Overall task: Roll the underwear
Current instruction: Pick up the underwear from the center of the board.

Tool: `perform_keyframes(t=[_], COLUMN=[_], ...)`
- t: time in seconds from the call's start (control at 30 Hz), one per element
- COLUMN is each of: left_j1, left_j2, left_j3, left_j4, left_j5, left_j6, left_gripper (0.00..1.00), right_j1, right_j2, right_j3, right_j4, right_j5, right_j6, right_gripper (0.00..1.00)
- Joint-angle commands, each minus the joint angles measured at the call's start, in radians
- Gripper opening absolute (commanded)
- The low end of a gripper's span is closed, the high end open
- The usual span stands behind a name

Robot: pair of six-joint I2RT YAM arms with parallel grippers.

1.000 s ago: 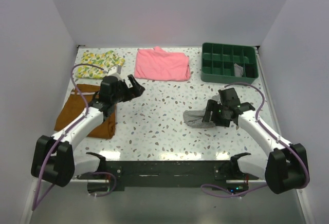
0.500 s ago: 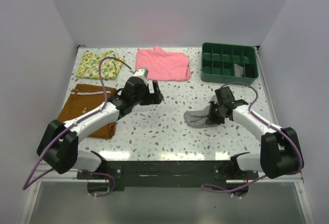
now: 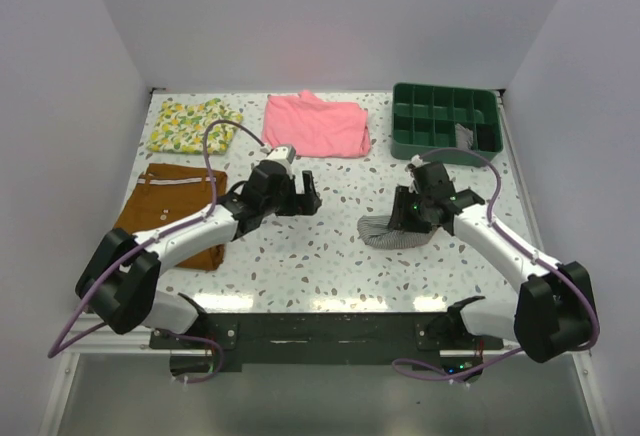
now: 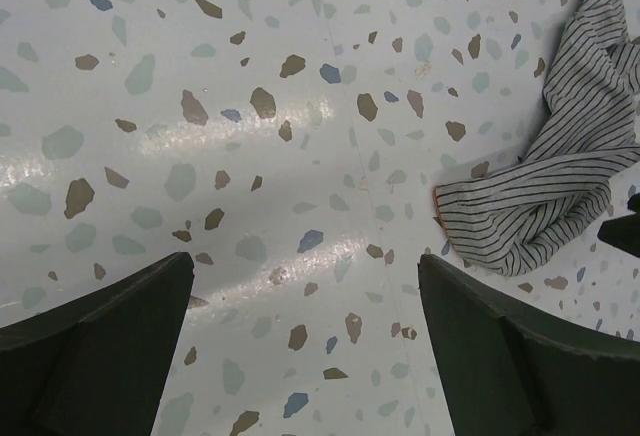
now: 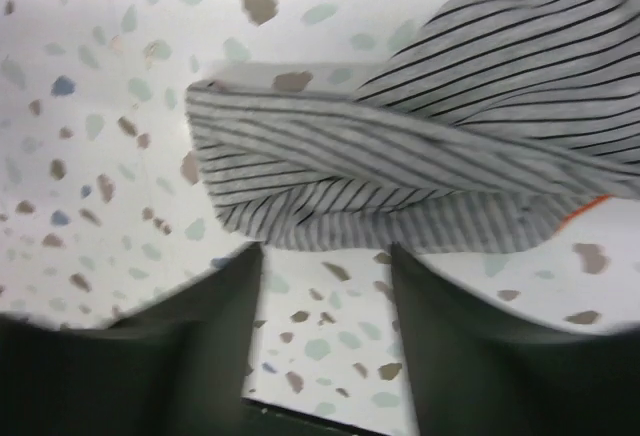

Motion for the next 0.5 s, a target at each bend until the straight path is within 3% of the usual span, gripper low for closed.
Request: perform_keyframes(t=[0.0,0.03,0.1,0.47], left_j1=[-0.020,-0.022,-0.020,-0.024], left_j2=[-0.005,-0.005,-0.005,-0.024], left_j3=[-0.001,-0.002,-0.002,-0.004], left_j4=[0.049,0.051,0.049,0.045], left_j5=[0.000,-0.002,0.000,0.001], left_j6=[0.027,0.025,0.025,0.028], left_gripper=[1.00,1.00,1.00,1.00], right_j1=[-0.002,-0.002,0.000,-0.011], right_j2=[0.028,0.038,0.071,0.178], right_j3=[0.125,0.138,0.166,0.151], right_j4=[-0.065,-0.074,-0.100,-0.028], right_j5=[0.221,0.238,0.273,0.233], right_j6=[-0.046,-0.043,-0.034,0.029], right_gripper=[0.79,0.87,0.91,0.89])
